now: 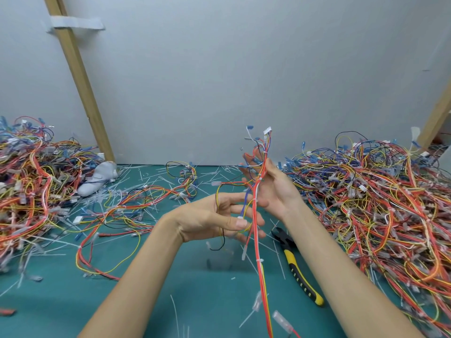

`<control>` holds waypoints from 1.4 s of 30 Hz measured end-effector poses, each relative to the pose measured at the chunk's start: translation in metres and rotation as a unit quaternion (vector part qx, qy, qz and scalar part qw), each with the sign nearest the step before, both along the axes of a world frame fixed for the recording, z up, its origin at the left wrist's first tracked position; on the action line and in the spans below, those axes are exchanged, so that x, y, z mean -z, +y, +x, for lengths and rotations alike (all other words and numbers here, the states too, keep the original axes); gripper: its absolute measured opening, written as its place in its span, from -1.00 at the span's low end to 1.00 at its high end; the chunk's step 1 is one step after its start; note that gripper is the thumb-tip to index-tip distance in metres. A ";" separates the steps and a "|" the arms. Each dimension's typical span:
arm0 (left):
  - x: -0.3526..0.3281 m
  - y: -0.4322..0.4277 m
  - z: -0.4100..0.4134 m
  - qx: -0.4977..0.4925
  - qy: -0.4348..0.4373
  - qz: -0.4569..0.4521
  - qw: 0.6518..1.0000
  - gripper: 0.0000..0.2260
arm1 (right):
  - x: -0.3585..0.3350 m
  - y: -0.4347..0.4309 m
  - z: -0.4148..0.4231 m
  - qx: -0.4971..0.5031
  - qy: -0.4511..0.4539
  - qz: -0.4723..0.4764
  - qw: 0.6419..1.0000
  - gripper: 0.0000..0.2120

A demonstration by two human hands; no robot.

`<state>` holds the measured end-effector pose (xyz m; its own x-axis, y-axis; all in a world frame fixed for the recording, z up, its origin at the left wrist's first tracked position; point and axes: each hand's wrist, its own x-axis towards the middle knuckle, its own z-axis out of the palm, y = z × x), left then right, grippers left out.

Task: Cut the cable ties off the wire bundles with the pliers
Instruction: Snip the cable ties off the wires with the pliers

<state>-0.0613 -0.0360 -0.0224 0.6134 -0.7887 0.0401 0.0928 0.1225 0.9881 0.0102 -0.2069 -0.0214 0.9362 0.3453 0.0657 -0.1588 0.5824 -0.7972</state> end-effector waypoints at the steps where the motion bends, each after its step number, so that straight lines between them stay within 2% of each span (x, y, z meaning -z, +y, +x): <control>1: -0.002 0.000 0.000 -0.008 -0.006 -0.001 1.000 -0.57 | 0.000 -0.001 0.001 0.004 0.003 -0.026 1.000 -0.65; 3: -0.007 0.000 -0.001 -0.024 -0.017 0.000 1.000 -0.60 | 0.001 -0.005 0.002 0.014 0.008 -0.092 0.996 -0.75; 5: -0.012 -0.002 -0.003 -0.043 -0.019 0.002 0.999 -0.63 | 0.002 -0.013 0.004 0.013 0.007 -0.216 0.976 -0.75; 6: -0.013 -0.003 -0.003 -0.051 -0.019 0.003 0.999 -0.64 | 0.003 -0.017 0.004 0.003 0.001 -0.296 0.955 -0.74; 8: -0.015 -0.006 -0.004 -0.066 -0.025 0.005 0.997 -0.65 | -0.001 -0.028 0.000 -0.030 -0.028 -0.458 0.888 -0.71; 10: -0.017 -0.008 -0.004 -0.075 -0.030 0.003 0.997 -0.64 | -0.011 -0.037 -0.005 -0.058 -0.066 -0.560 0.824 -0.71; 12: -0.019 -0.010 -0.005 -0.082 -0.038 0.006 0.996 -0.64 | -0.025 -0.046 -0.011 -0.072 -0.106 -0.593 0.795 -0.69; 15: -0.022 -0.010 -0.005 -0.089 -0.046 0.017 0.995 -0.63 | -0.047 -0.054 -0.024 -0.104 -0.155 -0.574 0.797 -0.68; 20: -0.021 -0.011 0.000 -0.151 -0.004 -0.033 0.988 -0.66 | -0.067 -0.061 -0.040 -0.251 -0.203 -0.563 0.761 -0.70; 22: -0.019 -0.009 0.002 -0.183 -0.007 -0.035 0.982 -0.65 | -0.069 -0.060 -0.045 -0.313 -0.207 -0.523 0.766 -0.70; 24: -0.016 -0.009 0.004 -0.225 -0.013 -0.022 0.974 -0.65 | -0.066 -0.058 -0.049 -0.327 -0.199 -0.485 0.786 -0.63; 26: -0.014 -0.008 0.007 -0.277 -0.026 0.002 0.961 -0.68 | -0.060 -0.052 -0.049 -0.298 -0.200 -0.484 0.798 -0.61; 31: -0.012 -0.007 0.010 -0.365 -0.070 0.042 0.928 -0.79 | -0.044 -0.035 -0.044 -0.248 -0.200 -0.526 0.789 -0.74; 38: -0.017 -0.002 0.009 -0.378 -0.089 0.073 0.919 -0.79 | -0.027 -0.025 -0.037 -0.234 -0.203 -0.443 0.841 -0.74; 42: -0.017 -0.002 0.010 -0.369 -0.108 0.081 0.919 -0.79 | -0.019 -0.027 -0.033 -0.240 -0.193 -0.379 0.873 -0.83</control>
